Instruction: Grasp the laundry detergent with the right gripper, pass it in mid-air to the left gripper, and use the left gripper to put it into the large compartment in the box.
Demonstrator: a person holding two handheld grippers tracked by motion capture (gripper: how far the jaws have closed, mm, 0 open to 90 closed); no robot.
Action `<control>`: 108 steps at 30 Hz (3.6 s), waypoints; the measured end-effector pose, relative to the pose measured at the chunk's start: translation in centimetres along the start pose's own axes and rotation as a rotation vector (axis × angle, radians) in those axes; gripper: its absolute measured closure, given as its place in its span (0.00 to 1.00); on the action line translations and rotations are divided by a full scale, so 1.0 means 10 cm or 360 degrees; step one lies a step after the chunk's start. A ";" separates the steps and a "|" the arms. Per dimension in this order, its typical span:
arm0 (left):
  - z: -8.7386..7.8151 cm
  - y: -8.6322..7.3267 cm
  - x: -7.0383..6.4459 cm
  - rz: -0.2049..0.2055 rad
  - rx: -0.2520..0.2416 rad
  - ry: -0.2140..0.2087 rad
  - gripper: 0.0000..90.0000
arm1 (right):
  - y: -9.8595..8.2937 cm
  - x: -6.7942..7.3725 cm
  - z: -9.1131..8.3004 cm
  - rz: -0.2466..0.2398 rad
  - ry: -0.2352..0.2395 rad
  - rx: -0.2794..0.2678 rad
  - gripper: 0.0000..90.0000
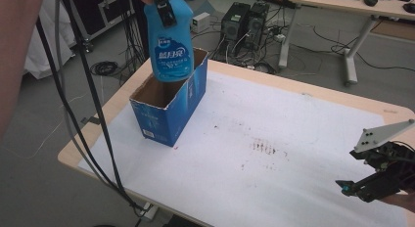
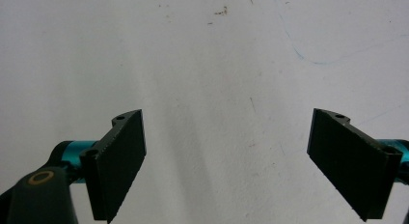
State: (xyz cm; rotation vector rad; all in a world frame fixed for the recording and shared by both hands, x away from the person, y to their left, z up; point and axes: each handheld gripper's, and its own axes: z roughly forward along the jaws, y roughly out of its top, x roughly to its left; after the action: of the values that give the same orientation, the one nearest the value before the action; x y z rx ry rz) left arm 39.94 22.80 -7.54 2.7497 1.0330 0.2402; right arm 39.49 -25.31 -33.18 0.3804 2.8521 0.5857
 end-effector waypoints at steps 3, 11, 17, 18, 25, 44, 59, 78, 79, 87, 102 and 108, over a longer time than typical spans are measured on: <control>0.01 -0.06 0.03 -0.0023 0.0017 0.0017 0.42 | -0.01 0.00 0.01 0.0003 -0.0005 0.0001 0.15; 0.14 -0.14 0.08 -0.0065 0.0062 0.0037 0.42 | -0.04 0.02 0.03 0.0008 -0.0025 0.0004 0.15; 0.26 -0.18 0.12 -0.0065 0.0068 0.0039 0.42 | -0.07 0.04 0.03 0.0017 -0.0035 0.0000 0.15; 0.28 -0.18 0.12 -0.0065 0.0067 0.0039 0.42 | -0.07 0.03 0.03 0.0017 -0.0035 0.0002 0.15; 0.53 -0.20 0.16 -0.0064 0.0086 0.0007 0.42 | -0.07 0.06 0.06 0.0016 -0.0046 0.0008 0.15; 1.39 -0.40 0.20 0.0117 0.0180 -0.0080 0.42 | -0.13 0.10 0.16 0.0011 -0.0035 0.0035 0.15; 1.84 -0.47 0.23 0.0342 0.0189 -0.0119 0.42 | -0.16 0.13 0.20 0.0016 -0.0026 0.0051 0.15; 1.94 -0.50 0.22 0.0411 0.0195 -0.0118 0.42 | -0.12 0.15 0.23 -0.0004 -0.0023 0.0068 0.15; 1.94 -0.50 0.22 0.0410 0.0195 -0.0117 0.42 | -0.11 0.16 0.23 -0.0005 -0.0024 0.0066 0.15; 1.94 -0.50 0.21 0.0401 0.0192 -0.0108 0.42 | -0.10 0.17 0.23 -0.0007 -0.0023 0.0060 0.15; 1.88 -0.48 0.22 0.0369 0.0116 -0.0084 0.32 | -0.09 0.19 0.25 -0.0012 -0.0010 0.0049 0.15; 1.87 -0.49 0.22 0.0352 0.0122 -0.0063 0.28 | -0.10 0.19 0.24 -0.0012 -0.0011 0.0053 0.15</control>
State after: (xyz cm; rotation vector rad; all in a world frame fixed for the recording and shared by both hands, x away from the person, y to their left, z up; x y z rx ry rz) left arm 42.54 25.61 -26.61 2.9256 0.7429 0.1802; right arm 38.11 -24.73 -36.05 0.3763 2.8587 0.5351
